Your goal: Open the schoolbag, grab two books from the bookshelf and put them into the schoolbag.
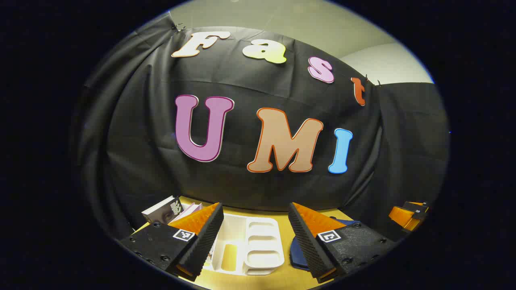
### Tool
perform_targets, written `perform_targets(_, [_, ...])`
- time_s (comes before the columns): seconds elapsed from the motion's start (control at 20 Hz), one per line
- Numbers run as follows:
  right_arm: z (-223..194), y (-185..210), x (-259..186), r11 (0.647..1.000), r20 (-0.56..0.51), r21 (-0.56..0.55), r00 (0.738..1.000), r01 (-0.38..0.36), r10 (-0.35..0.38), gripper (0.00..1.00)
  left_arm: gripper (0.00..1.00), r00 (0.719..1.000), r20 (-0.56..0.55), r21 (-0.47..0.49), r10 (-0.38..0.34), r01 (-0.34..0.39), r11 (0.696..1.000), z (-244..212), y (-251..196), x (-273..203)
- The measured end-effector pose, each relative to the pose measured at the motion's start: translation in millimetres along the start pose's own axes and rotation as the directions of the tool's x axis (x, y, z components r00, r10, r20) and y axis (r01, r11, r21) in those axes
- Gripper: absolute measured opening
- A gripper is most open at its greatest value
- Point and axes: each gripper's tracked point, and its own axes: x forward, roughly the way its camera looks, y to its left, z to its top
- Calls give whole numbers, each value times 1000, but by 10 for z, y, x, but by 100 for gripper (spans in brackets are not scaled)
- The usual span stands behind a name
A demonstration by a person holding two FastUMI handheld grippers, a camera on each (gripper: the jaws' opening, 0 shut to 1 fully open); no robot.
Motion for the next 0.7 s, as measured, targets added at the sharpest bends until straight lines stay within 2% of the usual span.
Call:
perform_targets(0.35, [25, -215, -2, 999, 1, 5, 999, 54, -54, 99, 92, 998, -10, 19, -66, 67, 998, 4, -331, 166])
perform_targets(0.45, [7, -264, -9, 998, -4, -6, 998, 68, -68, 99, 94, 997, -15, 24, -78, 79, 997, -25, -394, 164])
perform_targets(0.65, [-35, -281, -22, 997, -14, -35, 997, 73, -73, 99, 92, 997, -46, 49, -69, 71, 996, -134, -372, 171])
perform_targets(0.7, [-54, -273, -18, 997, -19, -39, 997, 73, -74, 99, 94, 997, -51, 54, -63, 66, 996, -154, -352, 155])
